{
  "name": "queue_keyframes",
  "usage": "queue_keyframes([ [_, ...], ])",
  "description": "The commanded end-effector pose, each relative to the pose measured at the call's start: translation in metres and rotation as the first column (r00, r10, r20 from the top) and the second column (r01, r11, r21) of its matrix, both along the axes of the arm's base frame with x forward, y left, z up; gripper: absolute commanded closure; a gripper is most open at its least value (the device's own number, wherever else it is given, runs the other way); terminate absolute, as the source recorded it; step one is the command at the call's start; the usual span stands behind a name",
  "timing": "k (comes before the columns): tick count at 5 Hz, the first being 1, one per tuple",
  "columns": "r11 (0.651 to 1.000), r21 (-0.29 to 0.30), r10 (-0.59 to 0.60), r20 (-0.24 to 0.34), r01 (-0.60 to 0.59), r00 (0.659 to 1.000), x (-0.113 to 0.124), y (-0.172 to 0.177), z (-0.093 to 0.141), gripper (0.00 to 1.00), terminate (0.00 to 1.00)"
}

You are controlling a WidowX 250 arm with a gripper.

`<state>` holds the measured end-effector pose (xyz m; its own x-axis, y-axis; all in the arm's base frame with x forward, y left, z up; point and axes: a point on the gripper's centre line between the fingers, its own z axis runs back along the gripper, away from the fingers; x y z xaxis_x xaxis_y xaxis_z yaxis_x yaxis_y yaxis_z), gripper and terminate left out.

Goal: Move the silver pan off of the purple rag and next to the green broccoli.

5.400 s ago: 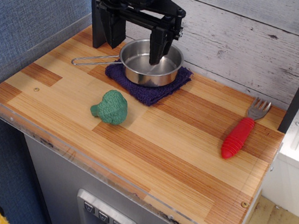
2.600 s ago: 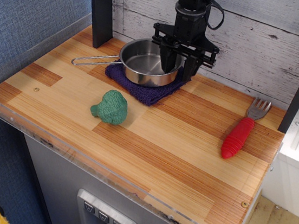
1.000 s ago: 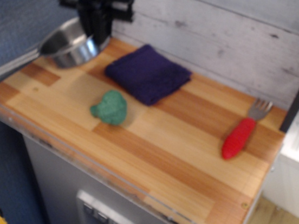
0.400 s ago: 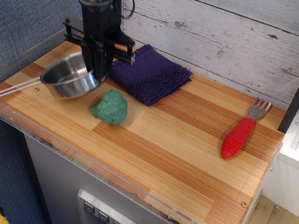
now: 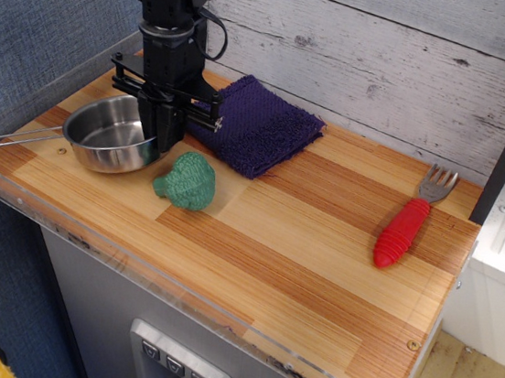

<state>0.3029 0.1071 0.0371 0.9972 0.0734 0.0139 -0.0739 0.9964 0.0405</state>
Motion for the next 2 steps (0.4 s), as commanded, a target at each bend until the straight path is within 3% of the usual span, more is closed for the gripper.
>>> queue_keyframes([
  [1,1.0,0.012,-0.019,0.026,0.019,0.999,-0.006,0.002,0.022,0.0,0.0],
  [2,1.0,0.016,-0.023,0.073,0.022,0.997,-0.013,-0.003,0.044,0.0,0.0],
])
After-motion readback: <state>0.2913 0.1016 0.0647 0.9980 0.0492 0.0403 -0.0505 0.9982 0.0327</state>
